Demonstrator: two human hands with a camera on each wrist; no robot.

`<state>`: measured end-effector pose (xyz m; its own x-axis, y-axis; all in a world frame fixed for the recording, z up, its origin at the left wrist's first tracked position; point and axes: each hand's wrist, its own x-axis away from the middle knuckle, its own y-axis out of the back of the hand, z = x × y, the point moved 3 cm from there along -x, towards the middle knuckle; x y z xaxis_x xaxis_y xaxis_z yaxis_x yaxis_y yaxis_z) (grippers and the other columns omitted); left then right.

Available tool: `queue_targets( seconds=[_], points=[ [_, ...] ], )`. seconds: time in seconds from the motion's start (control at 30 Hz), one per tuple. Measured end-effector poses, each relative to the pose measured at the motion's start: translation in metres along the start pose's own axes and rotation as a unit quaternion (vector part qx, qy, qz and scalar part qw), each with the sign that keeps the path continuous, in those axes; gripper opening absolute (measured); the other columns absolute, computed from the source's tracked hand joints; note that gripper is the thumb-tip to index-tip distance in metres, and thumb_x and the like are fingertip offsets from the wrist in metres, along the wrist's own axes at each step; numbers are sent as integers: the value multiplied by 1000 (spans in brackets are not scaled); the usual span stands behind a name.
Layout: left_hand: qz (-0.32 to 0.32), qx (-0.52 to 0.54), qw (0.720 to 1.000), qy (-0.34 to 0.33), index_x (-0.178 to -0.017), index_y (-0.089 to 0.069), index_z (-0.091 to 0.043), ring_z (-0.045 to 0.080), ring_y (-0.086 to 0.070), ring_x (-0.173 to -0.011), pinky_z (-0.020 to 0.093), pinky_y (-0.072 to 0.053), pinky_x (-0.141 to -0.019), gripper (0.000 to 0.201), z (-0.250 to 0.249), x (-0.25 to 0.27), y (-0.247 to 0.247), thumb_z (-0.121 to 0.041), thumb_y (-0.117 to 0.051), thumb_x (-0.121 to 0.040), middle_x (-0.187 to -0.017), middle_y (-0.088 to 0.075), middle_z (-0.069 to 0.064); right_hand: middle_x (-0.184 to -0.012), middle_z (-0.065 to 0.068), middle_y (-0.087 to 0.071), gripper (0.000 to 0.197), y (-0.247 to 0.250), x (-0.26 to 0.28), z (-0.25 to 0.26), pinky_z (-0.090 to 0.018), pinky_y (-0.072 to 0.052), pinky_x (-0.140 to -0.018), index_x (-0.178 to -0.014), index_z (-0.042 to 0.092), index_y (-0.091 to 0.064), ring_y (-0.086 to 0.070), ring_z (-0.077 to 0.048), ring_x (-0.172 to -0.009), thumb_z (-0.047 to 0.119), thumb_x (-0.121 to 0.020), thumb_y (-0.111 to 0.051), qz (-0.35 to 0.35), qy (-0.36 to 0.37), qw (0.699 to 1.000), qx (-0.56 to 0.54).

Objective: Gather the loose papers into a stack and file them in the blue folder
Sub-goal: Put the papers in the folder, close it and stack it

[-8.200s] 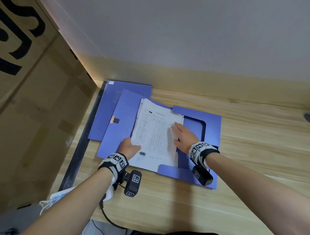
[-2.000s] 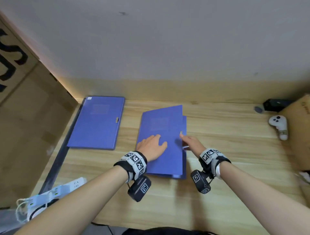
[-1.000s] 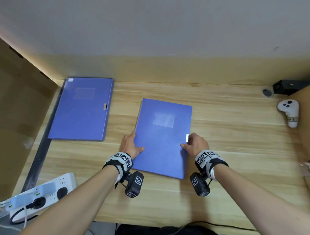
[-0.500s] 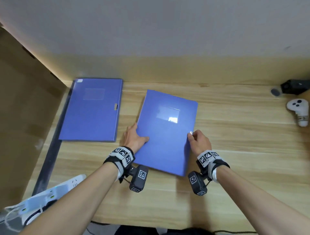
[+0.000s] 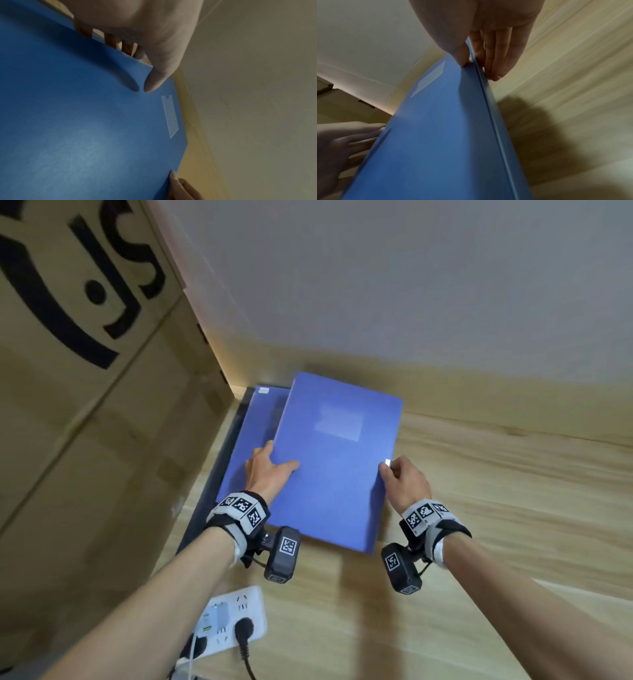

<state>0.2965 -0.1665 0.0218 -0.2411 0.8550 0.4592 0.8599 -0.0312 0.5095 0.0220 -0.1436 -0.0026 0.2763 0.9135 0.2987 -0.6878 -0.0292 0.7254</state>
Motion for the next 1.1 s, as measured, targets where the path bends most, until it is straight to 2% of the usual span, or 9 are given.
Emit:
queue_targets(
  seconds=[0.07,0.17,0.3,0.4,0.47,0.57,0.67,0.8,1.1],
  points=[
    [-4,20,1000,21,-155,-30,-20,27,-19,-150,53,-33,-116,82,6,-16,22,-37,-68,-84,-159,-27,-1,-90,-13,-66,31,-18,-10,22,-34,-38,-69,-90,9,-56,-60,-35,-86,39,-95,-49,13,10,1000,3],
    [-9,65,997,52,-145,-46,-30,29,-47,-137,53,-46,-105,91,36,-57,44,-54,-70,-61,-149,-45,-4,-90,-15,-67,32,-43,-26,45,-34,-38,-68,-89,8,-57,-60,-36,-86,39,-94,-52,40,26,999,17],
    [-3,84,993,87,-130,-57,-36,26,-64,-116,49,-57,-92,77,89,-121,50,-50,-70,-55,-133,-60,-4,-88,-10,-68,32,-66,-45,61,-33,-40,-67,-86,13,-55,-61,-34,-83,46,-89,-56,56,42,997,37],
    [-1,89,991,105,-129,-59,-37,28,-60,-122,52,-55,-94,75,95,-134,52,-51,-68,-56,-135,-61,-3,-87,-8,-66,35,-75,-51,68,-36,-46,-69,-87,14,-54,-61,-33,-82,48,-88,-56,64,42,995,60],
    [11,97,990,104,-136,-54,-32,27,-58,-125,52,-52,-99,83,82,-124,55,-50,-65,-56,-140,-58,-4,-86,-6,-64,34,-78,-53,70,-37,-47,-69,-86,15,-53,-61,-32,-81,49,-88,-55,65,36,994,78],
    [30,109,989,97,-140,-52,-23,29,-65,-115,48,-53,-99,74,42,-88,61,-37,-62,-68,-137,-62,1,-83,-7,-64,35,-80,-55,70,-35,-44,-65,-86,14,-54,-60,-33,-79,49,-89,-55,59,24,994,93],
    [24,123,986,108,-153,-35,-18,29,-53,-131,46,-46,-108,75,38,-82,61,-27,-61,-83,-150,-49,0,-81,-9,-67,36,-84,-57,73,-34,-43,-64,-82,12,-59,-61,-35,-78,48,-88,-59,51,25,995,87],
    [27,117,987,103,-151,-38,-22,28,-53,-131,45,-45,-107,77,41,-91,63,-34,-58,-78,-151,-47,-3,-69,-11,-65,42,-86,-57,77,-34,-43,-62,-67,9,-58,-60,-36,-73,46,-87,-61,50,24,995,85],
    [38,107,989,94,-150,-38,-22,29,-49,-135,50,-42,-111,79,46,-102,62,-38,-57,-76,-153,-47,1,-65,-9,-63,41,-88,-53,77,-33,-43,-61,-66,9,-64,-58,-34,-69,45,-86,-64,43,-3,997,60]
  ],
)
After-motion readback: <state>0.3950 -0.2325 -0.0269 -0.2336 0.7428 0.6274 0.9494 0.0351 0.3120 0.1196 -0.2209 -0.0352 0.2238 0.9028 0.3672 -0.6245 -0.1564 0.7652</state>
